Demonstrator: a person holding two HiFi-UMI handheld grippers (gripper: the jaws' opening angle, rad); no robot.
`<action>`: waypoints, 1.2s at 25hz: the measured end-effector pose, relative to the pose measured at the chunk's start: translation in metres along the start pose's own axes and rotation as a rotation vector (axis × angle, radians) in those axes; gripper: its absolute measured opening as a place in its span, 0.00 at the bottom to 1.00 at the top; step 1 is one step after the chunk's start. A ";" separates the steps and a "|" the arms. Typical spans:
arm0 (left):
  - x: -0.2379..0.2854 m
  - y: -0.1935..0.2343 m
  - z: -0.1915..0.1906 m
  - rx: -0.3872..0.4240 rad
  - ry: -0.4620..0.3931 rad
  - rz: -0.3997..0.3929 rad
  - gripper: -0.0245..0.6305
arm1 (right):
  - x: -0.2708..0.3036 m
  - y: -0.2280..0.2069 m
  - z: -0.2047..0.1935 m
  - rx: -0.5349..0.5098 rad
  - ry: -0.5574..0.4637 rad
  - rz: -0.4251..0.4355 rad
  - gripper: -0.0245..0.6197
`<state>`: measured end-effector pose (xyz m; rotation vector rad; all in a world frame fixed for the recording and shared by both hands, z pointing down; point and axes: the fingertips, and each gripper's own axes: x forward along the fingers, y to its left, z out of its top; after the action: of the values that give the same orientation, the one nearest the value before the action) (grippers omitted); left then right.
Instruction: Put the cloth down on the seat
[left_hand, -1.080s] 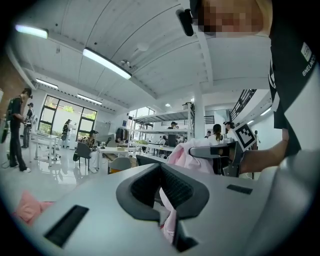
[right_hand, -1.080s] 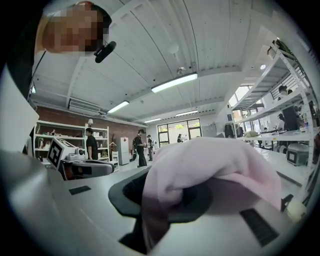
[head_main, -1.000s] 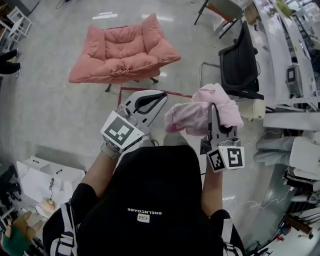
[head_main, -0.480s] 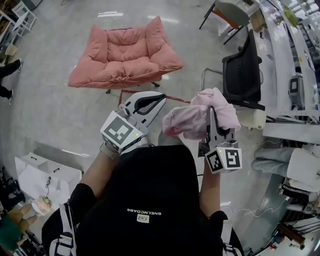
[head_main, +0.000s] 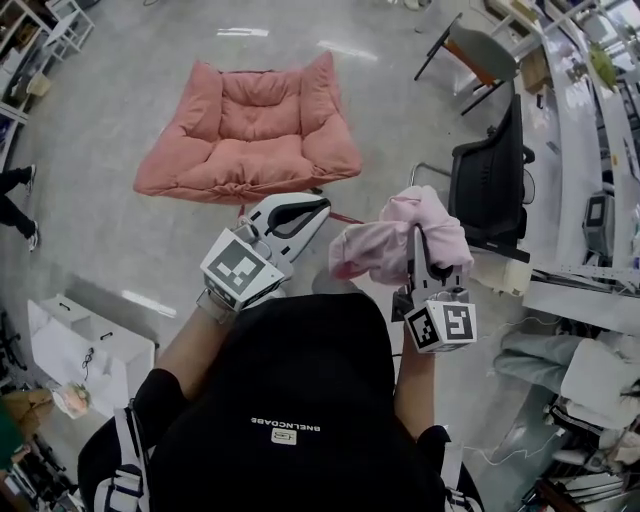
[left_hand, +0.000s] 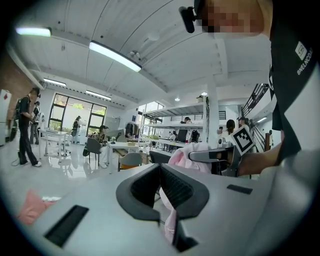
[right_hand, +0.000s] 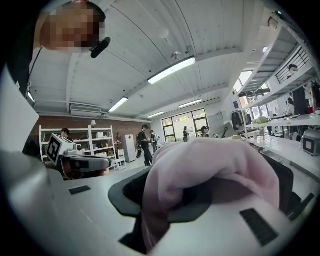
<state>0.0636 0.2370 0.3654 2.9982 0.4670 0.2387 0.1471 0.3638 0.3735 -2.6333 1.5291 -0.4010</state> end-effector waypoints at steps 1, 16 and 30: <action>0.009 0.004 0.002 0.003 0.002 0.006 0.06 | 0.007 -0.008 0.002 0.000 0.000 0.008 0.20; 0.130 0.040 0.020 -0.003 0.018 0.109 0.06 | 0.080 -0.118 0.034 0.003 -0.003 0.115 0.20; 0.211 0.039 0.013 -0.022 0.063 0.235 0.06 | 0.107 -0.210 0.039 0.001 0.057 0.209 0.20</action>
<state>0.2755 0.2645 0.3864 3.0283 0.1146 0.3542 0.3844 0.3743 0.3964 -2.4472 1.7980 -0.4637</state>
